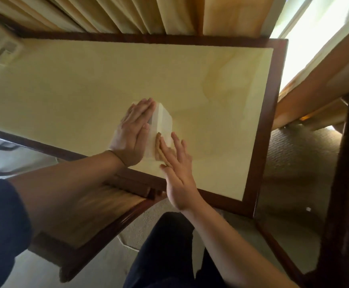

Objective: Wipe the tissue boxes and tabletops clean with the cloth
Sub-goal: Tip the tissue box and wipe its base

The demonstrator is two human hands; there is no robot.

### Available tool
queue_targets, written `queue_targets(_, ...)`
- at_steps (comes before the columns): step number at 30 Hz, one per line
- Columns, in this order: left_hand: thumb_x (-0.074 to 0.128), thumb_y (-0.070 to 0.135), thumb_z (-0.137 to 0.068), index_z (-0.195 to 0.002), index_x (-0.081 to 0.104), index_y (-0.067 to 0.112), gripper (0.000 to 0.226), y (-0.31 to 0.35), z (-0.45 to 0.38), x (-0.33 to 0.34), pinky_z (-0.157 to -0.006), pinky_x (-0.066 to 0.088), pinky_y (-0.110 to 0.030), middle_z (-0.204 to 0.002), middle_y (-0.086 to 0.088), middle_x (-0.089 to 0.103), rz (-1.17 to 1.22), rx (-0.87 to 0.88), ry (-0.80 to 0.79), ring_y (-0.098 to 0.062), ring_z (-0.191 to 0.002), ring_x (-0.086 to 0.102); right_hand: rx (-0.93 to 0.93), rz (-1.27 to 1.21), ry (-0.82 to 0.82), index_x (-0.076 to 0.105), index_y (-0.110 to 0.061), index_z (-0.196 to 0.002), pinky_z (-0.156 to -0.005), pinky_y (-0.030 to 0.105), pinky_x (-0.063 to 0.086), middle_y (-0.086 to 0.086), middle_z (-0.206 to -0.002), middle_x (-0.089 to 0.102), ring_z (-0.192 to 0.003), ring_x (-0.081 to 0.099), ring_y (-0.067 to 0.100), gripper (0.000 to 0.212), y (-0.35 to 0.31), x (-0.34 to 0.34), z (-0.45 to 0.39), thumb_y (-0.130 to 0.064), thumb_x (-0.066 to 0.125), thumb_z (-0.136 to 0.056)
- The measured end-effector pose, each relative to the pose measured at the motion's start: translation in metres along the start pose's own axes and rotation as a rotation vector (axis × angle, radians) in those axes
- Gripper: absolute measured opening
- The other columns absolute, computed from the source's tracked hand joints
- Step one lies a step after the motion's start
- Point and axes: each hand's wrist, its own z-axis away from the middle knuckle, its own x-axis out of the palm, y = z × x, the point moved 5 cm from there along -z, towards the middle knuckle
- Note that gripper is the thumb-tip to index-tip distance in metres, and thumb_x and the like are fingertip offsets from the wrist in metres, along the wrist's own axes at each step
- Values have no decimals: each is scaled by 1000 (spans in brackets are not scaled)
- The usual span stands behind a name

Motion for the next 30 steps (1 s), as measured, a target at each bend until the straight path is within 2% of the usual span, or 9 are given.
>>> queue_targets(3,27,25,-107,-156,40,0,57,-1,0,-1,-129,18,-49,-164,-14,37,12,3,-13,-27,-156,28,115,104,203,53,-41,-152,-128,58,4,-15,-147,31,-145,20,12,55,5,-48,0,-43,32,-101)
queue_targets(6,26,28,-107,-157,40,3,57,-2,0,0,-129,16,-47,-165,-12,35,25,-19,-28,-25,-156,27,203,411,402,65,-32,-139,-117,44,10,-4,-121,42,-124,36,17,56,6,-110,-2,-42,28,-98)
queue_targets(9,25,31,-107,-158,39,4,59,-5,0,1,-129,16,-48,-166,-11,34,40,-23,-30,-25,-157,26,234,678,595,66,-25,-130,-113,49,17,-1,-115,46,-123,42,26,50,-1,-161,0,-34,31,-96)
queue_targets(13,26,31,-107,-158,37,4,59,-5,0,1,-129,15,-50,-166,-12,33,65,-19,-36,-26,-157,24,191,923,767,57,-24,-149,-110,50,19,6,-118,54,-121,46,29,49,2,-194,11,-19,50,-101)
queue_targets(16,24,33,-107,-159,36,3,61,-4,0,-1,-130,12,-46,-167,-12,32,83,-15,-46,-25,-157,22,180,1101,687,63,-19,-142,-105,54,30,8,-113,59,-113,53,32,47,16,-182,23,-14,63,-95)
queue_targets(21,23,36,-107,-159,34,2,63,-3,1,-2,-130,2,-33,-167,-14,32,124,5,-53,-24,-158,19,327,1085,106,59,-36,-143,-112,46,31,-11,-135,62,-130,53,18,40,54,-95,41,-27,59,-104)
queue_targets(24,23,39,-107,-160,33,4,64,-6,0,-3,-130,0,-32,-168,-11,31,183,8,-59,-20,-159,15,293,1002,105,59,-37,-144,-110,41,34,-17,-125,64,-125,54,12,39,34,-61,33,-31,57,-105)
queue_targets(27,25,39,-108,-161,35,10,61,-10,0,-7,-131,5,-43,-169,-6,29,307,24,-50,-16,-160,10,158,881,229,58,-36,-144,-105,40,45,-17,-120,65,-115,57,7,40,-15,-33,5,-35,57,-104)
queue_targets(30,30,34,-109,-158,40,15,54,-23,8,-19,-130,4,-46,-170,-2,26,431,-52,77,-16,-161,7,60,889,341,43,-34,-155,-104,38,47,-11,-138,57,-122,51,10,55,-66,-9,-29,-49,50,-103)
